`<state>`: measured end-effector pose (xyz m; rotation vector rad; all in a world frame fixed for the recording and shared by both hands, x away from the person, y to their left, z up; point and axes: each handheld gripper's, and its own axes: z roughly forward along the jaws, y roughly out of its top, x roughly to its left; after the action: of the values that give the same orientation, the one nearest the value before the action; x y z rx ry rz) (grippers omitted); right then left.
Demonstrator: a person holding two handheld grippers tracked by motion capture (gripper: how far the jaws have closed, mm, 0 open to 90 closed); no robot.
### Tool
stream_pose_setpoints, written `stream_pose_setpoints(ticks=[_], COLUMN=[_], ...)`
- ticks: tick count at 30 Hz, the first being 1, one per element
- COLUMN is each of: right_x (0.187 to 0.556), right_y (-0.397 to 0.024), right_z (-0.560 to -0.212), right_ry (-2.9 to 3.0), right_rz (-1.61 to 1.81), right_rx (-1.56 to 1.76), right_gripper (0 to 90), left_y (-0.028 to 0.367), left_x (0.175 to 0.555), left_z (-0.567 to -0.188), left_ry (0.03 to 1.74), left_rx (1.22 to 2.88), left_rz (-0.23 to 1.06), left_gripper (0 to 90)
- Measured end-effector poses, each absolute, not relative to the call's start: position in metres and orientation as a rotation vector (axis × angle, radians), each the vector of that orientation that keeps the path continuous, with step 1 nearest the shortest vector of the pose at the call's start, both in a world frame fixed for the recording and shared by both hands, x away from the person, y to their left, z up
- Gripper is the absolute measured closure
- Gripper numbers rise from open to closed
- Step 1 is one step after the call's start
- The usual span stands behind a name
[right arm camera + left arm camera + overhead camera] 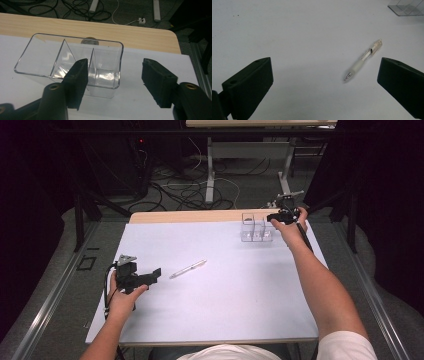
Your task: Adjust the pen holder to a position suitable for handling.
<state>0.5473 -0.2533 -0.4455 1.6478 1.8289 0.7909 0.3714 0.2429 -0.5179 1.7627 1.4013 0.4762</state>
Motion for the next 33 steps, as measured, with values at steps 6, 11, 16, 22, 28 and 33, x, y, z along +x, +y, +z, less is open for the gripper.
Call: stream_pose_setpoints(ticks=[6, 11, 16, 22, 28, 33], right_x=[0.558, 0.563, 0.569, 0.573, 0.575, 0.576], right_y=[-0.257, -0.261, -0.263, -0.266, -0.266, -0.265], right_z=[-0.453, -0.458, -0.464, -0.470, -0.473, -0.476], right_ry=[1.826, 1.826, 1.839, 1.834, 1.839, 1.838], right_rz=[0.787, 0.778, 0.767, 0.738, 0.722, 0.705], right_rx=[1.711, 1.730, 1.755, 1.784, 1.790, 1.804], right_gripper=[48.1, 53.0, 57.0, 64.2, 69.8, 75.4], left_y=[0.243, 0.244, 0.245, 0.246, 0.245, 0.246], left_x=[0.371, 0.371, 0.370, 0.370, 0.369, 0.370], left_z=[-0.518, -0.518, -0.519, -0.519, -0.519, -0.519], left_ry=[1.407, 1.413, 1.420, 1.427, 1.425, 1.428], left_rx=[1.760, 1.757, 1.750, 1.746, 1.748, 1.754], left_rz=[0.477, 0.478, 0.481, 0.480, 0.485, 0.488], left_gripper=[0.2, 0.2, 0.2, 0.2, 0.2, 0.4])
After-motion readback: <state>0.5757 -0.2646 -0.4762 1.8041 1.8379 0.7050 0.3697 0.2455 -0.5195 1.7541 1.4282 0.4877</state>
